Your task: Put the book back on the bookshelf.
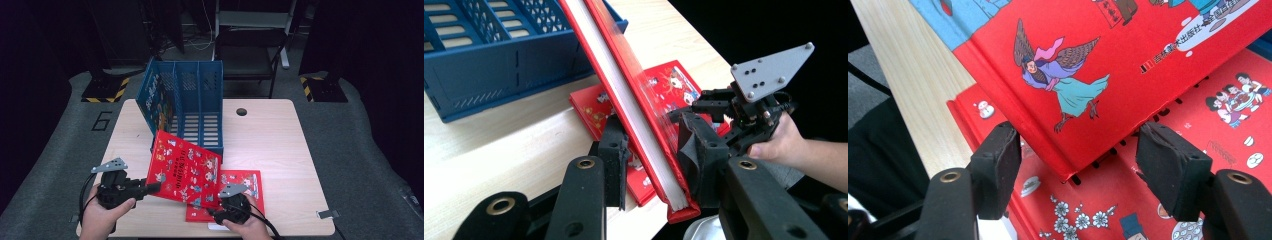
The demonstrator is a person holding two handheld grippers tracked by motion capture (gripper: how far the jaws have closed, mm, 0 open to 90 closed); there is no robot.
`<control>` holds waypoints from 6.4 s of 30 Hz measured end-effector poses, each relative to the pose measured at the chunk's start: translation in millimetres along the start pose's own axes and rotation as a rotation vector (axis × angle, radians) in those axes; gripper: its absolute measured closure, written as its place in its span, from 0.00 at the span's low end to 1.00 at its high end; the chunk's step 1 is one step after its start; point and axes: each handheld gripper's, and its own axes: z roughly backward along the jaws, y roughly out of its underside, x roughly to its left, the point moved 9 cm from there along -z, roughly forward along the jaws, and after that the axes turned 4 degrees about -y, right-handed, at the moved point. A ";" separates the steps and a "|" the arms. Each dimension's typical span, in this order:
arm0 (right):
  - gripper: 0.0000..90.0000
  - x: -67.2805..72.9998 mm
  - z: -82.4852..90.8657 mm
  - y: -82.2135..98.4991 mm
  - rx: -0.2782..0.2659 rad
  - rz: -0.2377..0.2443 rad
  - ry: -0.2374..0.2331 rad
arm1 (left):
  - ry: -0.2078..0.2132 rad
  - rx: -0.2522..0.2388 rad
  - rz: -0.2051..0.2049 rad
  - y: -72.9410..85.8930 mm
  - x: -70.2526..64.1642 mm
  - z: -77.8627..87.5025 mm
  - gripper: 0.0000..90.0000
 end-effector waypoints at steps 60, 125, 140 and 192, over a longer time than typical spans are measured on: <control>0.39 -20.8 65.2 -68.8 -0.149 -0.103 0.002 | -0.046 -0.013 -0.099 -119.9 -42.7 16.2 0.73; 0.40 -24.9 39.5 -183.7 -0.187 -0.060 -0.093 | -0.210 -0.094 -0.021 -198.8 11.2 71.1 0.72; 0.42 -29.0 8.1 -199.1 -0.159 -0.043 -0.107 | -0.237 -0.093 0.008 -208.7 32.5 67.9 0.75; 0.42 -68.7 -61.3 -191.1 -0.122 -0.071 -0.112 | -0.357 -0.001 0.076 -206.2 59.8 14.7 0.81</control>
